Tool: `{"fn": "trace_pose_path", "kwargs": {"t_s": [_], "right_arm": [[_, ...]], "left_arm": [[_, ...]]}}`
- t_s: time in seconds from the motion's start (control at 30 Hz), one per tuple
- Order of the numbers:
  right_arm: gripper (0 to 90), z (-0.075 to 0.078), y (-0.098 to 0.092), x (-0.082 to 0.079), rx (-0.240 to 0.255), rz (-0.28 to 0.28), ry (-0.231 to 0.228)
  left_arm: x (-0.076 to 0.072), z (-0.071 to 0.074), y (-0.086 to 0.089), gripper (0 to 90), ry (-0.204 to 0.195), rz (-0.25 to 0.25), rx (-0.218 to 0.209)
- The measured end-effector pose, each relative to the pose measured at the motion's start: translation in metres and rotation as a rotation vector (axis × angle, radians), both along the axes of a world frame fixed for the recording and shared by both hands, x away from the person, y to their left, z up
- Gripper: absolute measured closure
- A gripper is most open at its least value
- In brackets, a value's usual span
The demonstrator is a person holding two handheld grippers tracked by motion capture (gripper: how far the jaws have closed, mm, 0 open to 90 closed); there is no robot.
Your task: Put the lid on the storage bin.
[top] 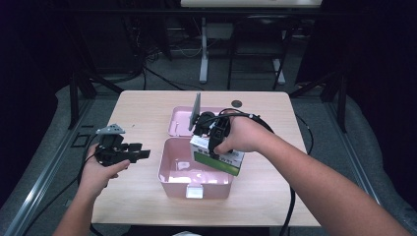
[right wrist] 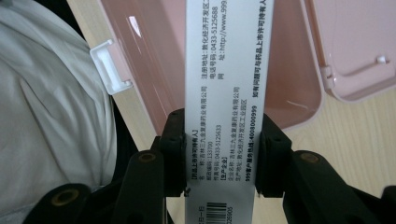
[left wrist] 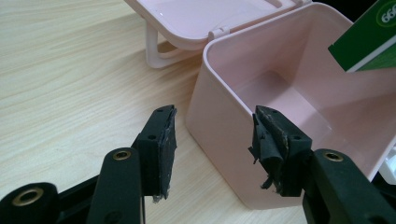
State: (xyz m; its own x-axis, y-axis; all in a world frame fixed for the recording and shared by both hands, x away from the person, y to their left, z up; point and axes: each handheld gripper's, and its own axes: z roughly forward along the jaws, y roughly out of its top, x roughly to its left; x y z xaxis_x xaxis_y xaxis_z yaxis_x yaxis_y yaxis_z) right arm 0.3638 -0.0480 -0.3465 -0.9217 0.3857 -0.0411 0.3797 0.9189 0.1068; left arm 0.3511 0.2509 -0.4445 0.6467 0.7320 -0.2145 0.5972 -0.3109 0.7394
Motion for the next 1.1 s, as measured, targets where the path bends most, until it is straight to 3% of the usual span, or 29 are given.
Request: {"fn": "trace_pose_path", "kwargs": {"t_s": [0.07,0.4,1.1], "right_arm": [[61.8,0.000,0.005,-0.002,-0.004,0.040,-0.007],[61.7,-0.002,0.014,-0.005,-0.010,0.114,-0.014],[61.7,-0.014,0.025,-0.012,-0.036,0.204,-0.018]], "left_arm": [[0.000,-0.001,0.000,49.5,0.001,-0.003,0.001],[0.001,-0.001,0.000,49.4,0.001,-0.001,0.001],[0.002,-0.002,-0.001,49.5,0.006,-0.006,0.004]]}}
